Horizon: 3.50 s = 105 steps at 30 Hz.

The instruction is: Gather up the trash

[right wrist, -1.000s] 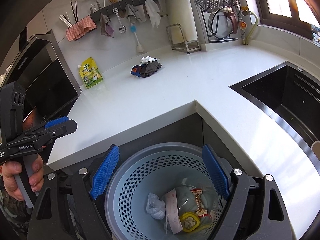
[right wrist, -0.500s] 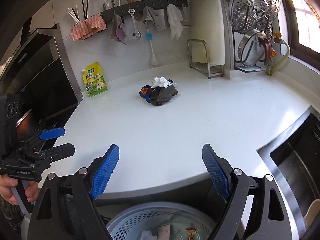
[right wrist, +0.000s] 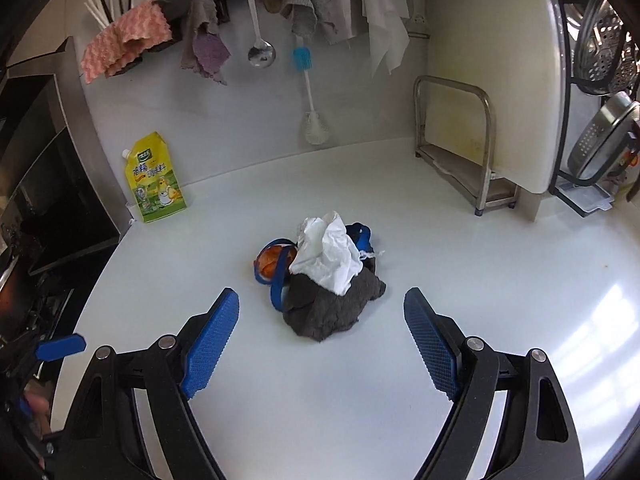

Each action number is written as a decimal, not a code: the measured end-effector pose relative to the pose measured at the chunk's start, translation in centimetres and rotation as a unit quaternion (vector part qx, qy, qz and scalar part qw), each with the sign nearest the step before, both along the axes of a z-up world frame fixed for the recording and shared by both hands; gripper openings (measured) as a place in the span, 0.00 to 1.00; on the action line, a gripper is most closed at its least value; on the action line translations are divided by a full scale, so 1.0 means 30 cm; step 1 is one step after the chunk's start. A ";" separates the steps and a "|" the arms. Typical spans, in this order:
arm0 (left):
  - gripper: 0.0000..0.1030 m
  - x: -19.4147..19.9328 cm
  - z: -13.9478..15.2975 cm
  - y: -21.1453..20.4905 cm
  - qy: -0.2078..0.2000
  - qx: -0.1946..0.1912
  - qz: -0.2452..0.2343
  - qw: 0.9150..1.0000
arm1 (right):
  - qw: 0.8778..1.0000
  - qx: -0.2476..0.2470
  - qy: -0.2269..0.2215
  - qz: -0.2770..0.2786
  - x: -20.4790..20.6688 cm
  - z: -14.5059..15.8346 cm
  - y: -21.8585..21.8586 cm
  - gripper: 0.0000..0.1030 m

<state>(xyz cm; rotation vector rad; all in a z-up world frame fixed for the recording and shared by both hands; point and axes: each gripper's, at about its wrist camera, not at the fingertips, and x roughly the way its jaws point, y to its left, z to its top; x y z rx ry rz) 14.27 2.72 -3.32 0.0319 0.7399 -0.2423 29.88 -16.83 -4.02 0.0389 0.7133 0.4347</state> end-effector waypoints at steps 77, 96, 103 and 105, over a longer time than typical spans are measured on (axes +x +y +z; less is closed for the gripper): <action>0.09 -0.181 -0.062 -0.111 0.075 -0.082 0.000 0.994 | 0.988 0.154 0.005 -0.034 -0.734 -0.054 -0.472 0.06; 0.09 -0.516 0.019 -0.178 0.018 -0.038 -0.052 0.998 | 0.993 0.107 0.007 -0.042 -1.080 -0.076 -0.428 0.06; 0.09 -0.585 0.005 -0.200 0.020 -0.046 -0.067 0.997 | 0.993 0.105 0.023 -0.044 -1.178 -0.121 -0.407 0.06; 0.09 -0.599 0.001 -0.204 0.020 -0.050 -0.070 0.996 | 0.993 0.104 0.025 -0.047 -1.203 -0.126 -0.406 0.06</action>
